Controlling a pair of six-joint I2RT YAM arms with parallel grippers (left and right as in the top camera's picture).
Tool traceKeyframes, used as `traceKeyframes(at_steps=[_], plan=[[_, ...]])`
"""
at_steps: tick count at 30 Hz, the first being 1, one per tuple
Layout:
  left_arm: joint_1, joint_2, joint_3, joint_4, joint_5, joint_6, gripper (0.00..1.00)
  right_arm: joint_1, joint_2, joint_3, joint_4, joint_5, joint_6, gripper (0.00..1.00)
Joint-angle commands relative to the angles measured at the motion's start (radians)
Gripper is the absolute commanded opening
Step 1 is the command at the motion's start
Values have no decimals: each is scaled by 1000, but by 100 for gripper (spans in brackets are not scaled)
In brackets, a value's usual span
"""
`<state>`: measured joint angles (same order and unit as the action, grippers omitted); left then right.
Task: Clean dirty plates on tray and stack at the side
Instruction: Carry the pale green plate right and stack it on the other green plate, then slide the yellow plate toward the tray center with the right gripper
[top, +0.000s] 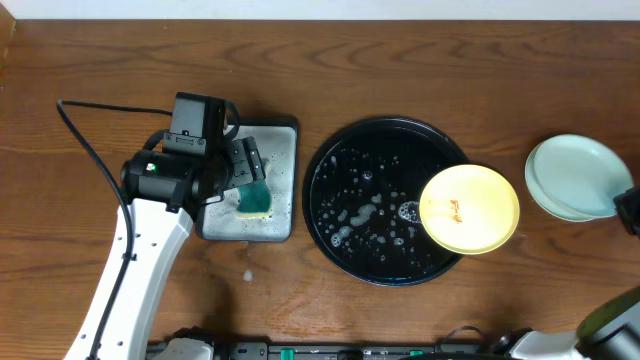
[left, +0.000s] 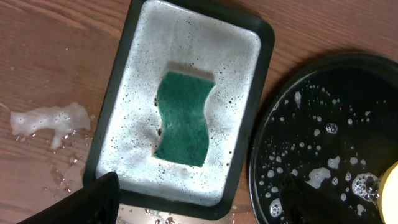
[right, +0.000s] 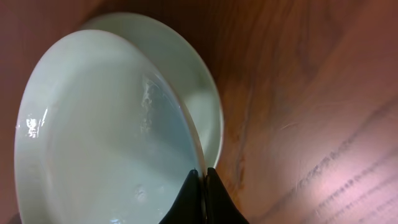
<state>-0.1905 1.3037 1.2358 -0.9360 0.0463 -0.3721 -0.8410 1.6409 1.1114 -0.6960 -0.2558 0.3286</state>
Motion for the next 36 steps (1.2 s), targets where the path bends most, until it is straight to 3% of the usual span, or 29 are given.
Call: traceKeyframes(at_steps=[1, 2, 7, 13, 18, 23, 28, 35, 36], plan=[[5, 0, 6, -2, -5, 5, 82, 6, 35, 6, 21, -44, -61, 10], [5, 0, 6, -2, -5, 5, 82, 12, 34, 6, 25, -56, -80, 33], [5, 0, 6, -2, -5, 5, 82, 60, -60, 7, 50, -262, -121, 47], [5, 0, 6, -2, -5, 5, 82, 281, -308, 6, -199, -247, -166, 47], [5, 0, 6, -2, -5, 5, 82, 560, -359, -24, -424, 146, -155, 47], [5, 0, 6, -2, -5, 5, 82, 664, -341, -178, -312, 397, -52, 50], [5, 0, 6, -2, -5, 5, 82, 663, -311, -269, -159, 274, -75, 47], [5, 0, 6, -2, -5, 5, 82, 663, -235, -338, -67, 324, -42, 36], [5, 0, 6, -2, -5, 5, 82, 661, -230, -343, -61, 338, -39, 28]])
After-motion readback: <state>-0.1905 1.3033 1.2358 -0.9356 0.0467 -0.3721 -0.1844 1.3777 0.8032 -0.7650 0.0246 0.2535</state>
